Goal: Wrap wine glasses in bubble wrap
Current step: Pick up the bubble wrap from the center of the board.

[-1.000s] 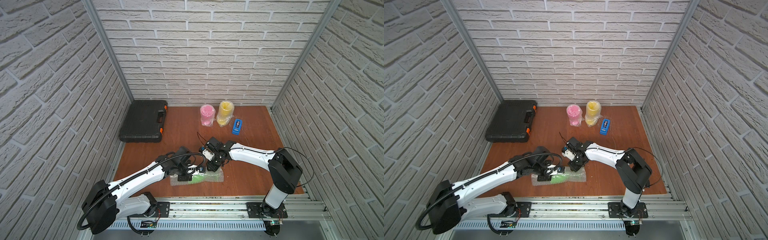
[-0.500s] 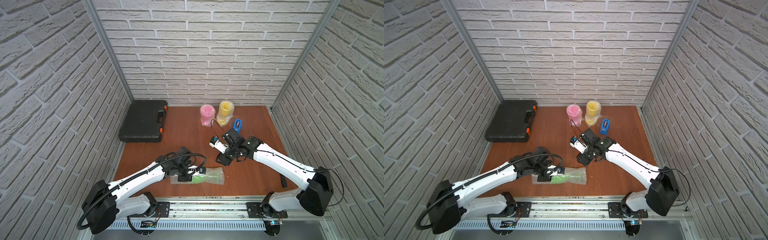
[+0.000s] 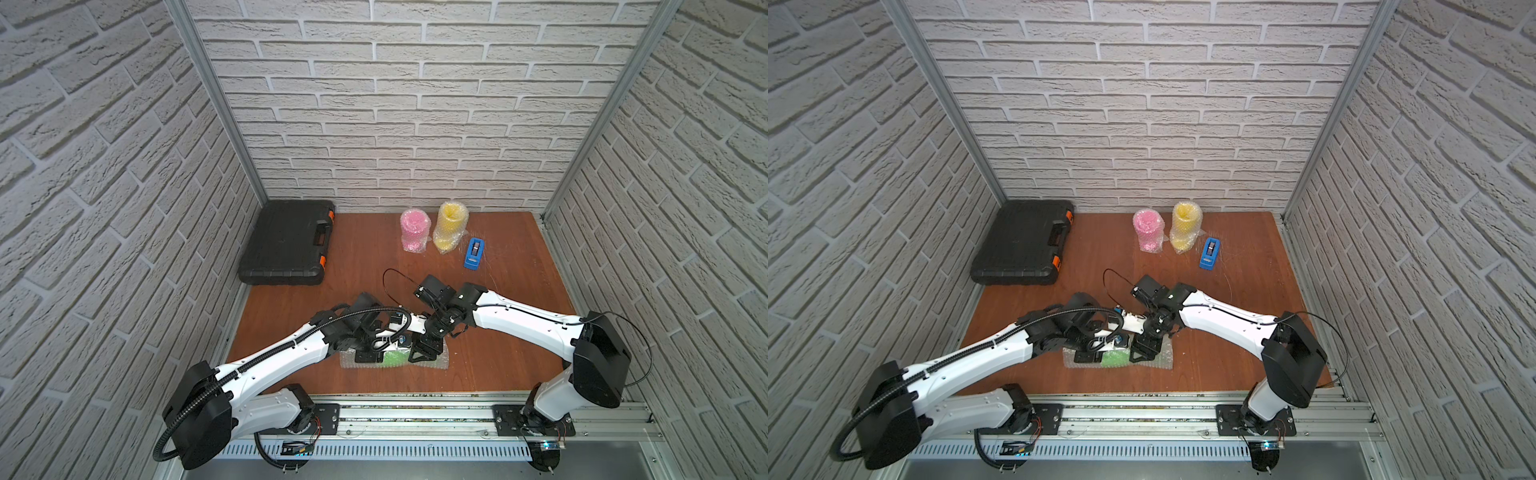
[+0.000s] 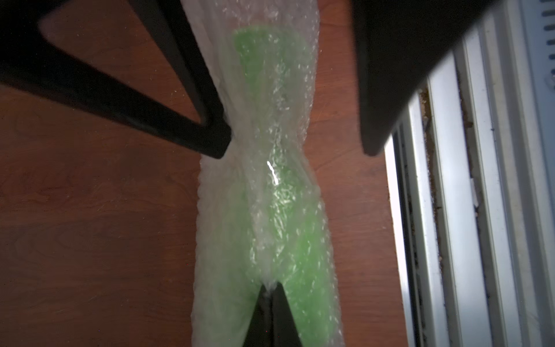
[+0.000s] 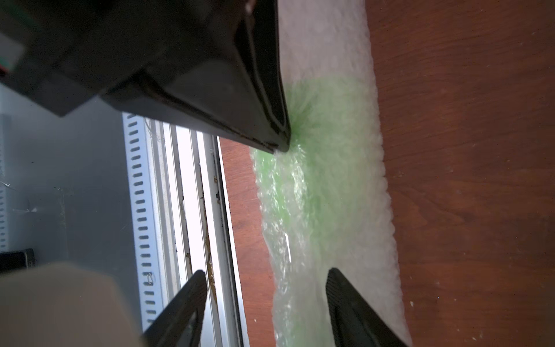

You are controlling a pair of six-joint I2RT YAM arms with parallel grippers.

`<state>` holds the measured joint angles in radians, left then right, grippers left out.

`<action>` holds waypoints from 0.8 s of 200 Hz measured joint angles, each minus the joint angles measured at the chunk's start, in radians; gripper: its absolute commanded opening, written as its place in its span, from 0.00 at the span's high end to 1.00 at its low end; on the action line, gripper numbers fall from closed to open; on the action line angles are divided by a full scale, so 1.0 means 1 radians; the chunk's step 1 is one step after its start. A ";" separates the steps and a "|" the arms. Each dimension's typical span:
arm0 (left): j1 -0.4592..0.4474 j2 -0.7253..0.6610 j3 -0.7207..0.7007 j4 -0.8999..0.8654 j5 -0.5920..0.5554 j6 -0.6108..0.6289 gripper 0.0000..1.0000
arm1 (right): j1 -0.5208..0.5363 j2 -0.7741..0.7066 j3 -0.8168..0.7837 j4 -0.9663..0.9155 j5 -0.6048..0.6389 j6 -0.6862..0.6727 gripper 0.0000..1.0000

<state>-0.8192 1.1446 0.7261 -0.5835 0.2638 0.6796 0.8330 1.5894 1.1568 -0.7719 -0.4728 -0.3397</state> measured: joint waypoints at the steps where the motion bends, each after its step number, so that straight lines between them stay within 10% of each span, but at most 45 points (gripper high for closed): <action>1: 0.000 0.000 0.000 0.000 0.000 0.000 1.00 | 0.000 0.001 0.000 0.001 0.000 0.000 0.35; 95: 0.005 0.001 0.000 -0.002 0.006 0.001 1.00 | 0.036 0.090 0.006 0.046 0.126 -0.008 0.84; 160: 0.020 -0.166 0.000 -0.035 -0.006 -0.021 0.41 | 0.029 0.008 -0.013 0.089 0.181 -0.009 0.97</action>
<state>-0.7990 0.9783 0.7261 -0.6182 0.2581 0.6590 0.8623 1.5970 1.1435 -0.6830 -0.2916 -0.3485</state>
